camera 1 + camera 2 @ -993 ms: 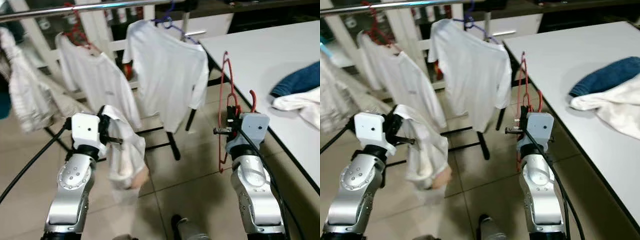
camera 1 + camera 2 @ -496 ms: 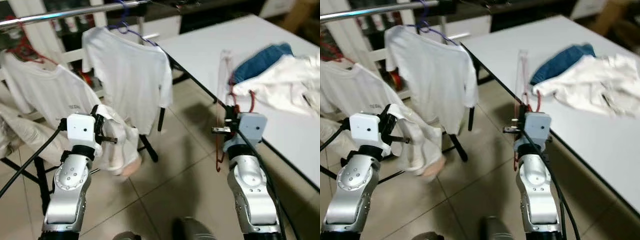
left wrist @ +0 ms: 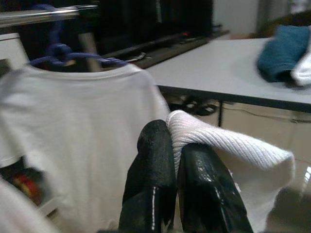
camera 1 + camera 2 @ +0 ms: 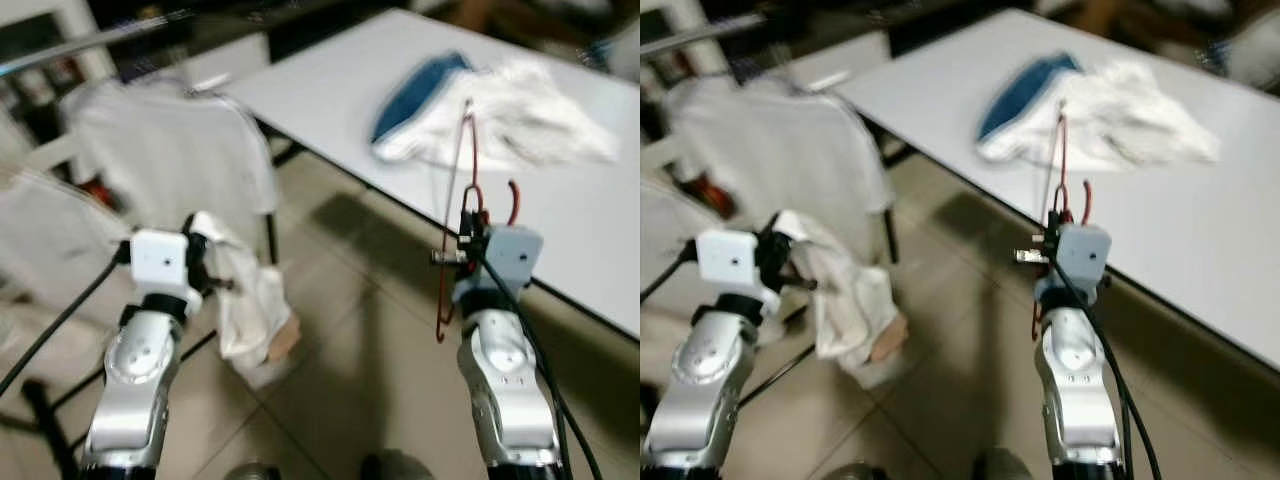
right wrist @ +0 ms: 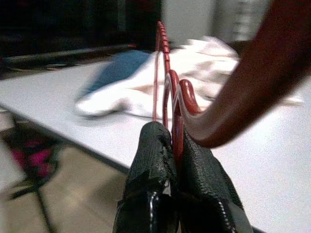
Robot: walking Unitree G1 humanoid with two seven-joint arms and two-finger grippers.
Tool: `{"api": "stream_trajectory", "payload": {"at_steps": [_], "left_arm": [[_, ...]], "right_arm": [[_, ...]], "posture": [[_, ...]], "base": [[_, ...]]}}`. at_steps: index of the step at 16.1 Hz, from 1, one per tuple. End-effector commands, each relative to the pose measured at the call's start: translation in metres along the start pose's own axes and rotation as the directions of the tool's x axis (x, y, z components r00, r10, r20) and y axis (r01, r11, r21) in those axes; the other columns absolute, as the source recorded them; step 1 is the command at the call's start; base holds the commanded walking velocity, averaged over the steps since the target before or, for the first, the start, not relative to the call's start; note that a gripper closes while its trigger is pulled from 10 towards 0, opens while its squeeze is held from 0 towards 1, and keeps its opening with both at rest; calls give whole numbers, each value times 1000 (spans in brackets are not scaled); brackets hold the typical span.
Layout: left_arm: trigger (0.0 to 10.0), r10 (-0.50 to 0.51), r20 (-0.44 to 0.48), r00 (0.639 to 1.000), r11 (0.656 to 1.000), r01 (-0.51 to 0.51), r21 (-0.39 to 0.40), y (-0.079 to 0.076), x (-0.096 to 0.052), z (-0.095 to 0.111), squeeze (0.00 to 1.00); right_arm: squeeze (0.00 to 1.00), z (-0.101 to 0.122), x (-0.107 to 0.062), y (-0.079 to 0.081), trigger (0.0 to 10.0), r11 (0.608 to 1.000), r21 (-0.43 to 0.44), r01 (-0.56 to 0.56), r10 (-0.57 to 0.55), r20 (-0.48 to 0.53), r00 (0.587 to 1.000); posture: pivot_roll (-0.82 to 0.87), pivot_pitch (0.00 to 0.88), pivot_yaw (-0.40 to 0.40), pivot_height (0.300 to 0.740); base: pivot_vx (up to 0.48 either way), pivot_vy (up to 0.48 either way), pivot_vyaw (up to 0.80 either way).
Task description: Hang hanger
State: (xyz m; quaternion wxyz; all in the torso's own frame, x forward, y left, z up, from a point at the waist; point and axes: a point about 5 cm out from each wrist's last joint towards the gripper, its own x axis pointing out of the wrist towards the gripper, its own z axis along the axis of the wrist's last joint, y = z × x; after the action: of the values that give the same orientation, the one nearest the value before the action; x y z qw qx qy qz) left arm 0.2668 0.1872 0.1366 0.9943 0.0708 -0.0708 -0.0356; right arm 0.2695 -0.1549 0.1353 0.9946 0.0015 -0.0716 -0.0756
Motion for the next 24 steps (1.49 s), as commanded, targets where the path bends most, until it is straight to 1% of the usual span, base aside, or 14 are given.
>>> {"api": "stream_trajectory", "payload": {"at_steps": [1,2,3,4,6,7,8,10,11,12,15,18,21,24], "left_arm": [[10000,-43,-4,999,999,43,26,-4,1,3,0],[10000,-104,-26,994,994,104,13,-7,-1,1,0],[10000,-125,-58,990,992,124,-18,-7,-3,-1,0],[10000,-133,-74,988,991,131,-27,-7,-3,-2,0],[10000,-148,-89,985,989,146,-29,-7,-3,-3,0],[10000,-145,-91,985,989,141,-54,-5,-2,-1,0],[10000,-141,-97,985,988,134,-70,-4,-2,-1,0],[10000,-150,-104,983,988,144,-63,-1,-2,0,0],[10000,-147,-108,983,988,141,-61,0,-2,-1,0],[10000,-143,-112,983,989,137,-59,1,-2,-1,0],[10000,-143,-127,982,989,137,-55,3,-1,-2,0],[10000,-147,-131,980,989,141,-54,3,-1,-1,0],[10000,-143,-138,980,989,136,-58,3,-1,-2,0],[10000,-152,-155,976,987,143,-72,-1,-3,-4,0]], "right_arm": [[0,0,0,-3,10000,1000,26,6,-6,-8,1000],[0,-3,-1,-2,10000,999,53,-9,12,-42,999],[0,-7,-3,1,10000,993,107,-48,58,-95,994],[0,-10,-5,1,10000,991,125,-56,72,-124,990],[0,-19,-7,-5,10000,997,55,-60,70,-184,980],[0,-16,-6,-7,10000,996,82,-40,52,-160,986],[0,-16,-6,-8,10000,996,86,-32,46,-176,983],[0,-13,-3,-11,10000,999,30,39,-35,-119,992],[0,-15,-4,-8,10000,999,50,15,-7,-160,987],[0,-18,-5,-2,10000,993,110,-50,72,-208,975],[0,-20,-8,2,10000,980,154,-124,157,-221,962],[0,-20,-9,1,10000,987,100,-127,147,-226,963],[0,-22,-12,5,10000,969,198,-148,198,-266,943],[0,-19,-11,9,10000,959,220,-180,236,-262,936]], "posture": [[-32,107,47,740],[-31,109,46,740],[-30,110,44,740],[-30,111,44,740],[-31,111,43,740],[-33,111,41,740],[-33,111,41,740],[-32,112,39,740],[-31,112,39,740],[-31,112,38,740],[-32,113,40,740],[-32,113,42,740],[-32,115,44,740],[-34,117,42,740]], "base": [[0,0,-800],[0,0,-800],[0,0,-800],[0,0,-800],[0,0,-800],[0,0,-800],[0,0,-800],[0,174,-800],[0,454,-800],[0,454,-800],[0,475,-267],[0,480,0],[0,320,0],[0,0,0]]}}
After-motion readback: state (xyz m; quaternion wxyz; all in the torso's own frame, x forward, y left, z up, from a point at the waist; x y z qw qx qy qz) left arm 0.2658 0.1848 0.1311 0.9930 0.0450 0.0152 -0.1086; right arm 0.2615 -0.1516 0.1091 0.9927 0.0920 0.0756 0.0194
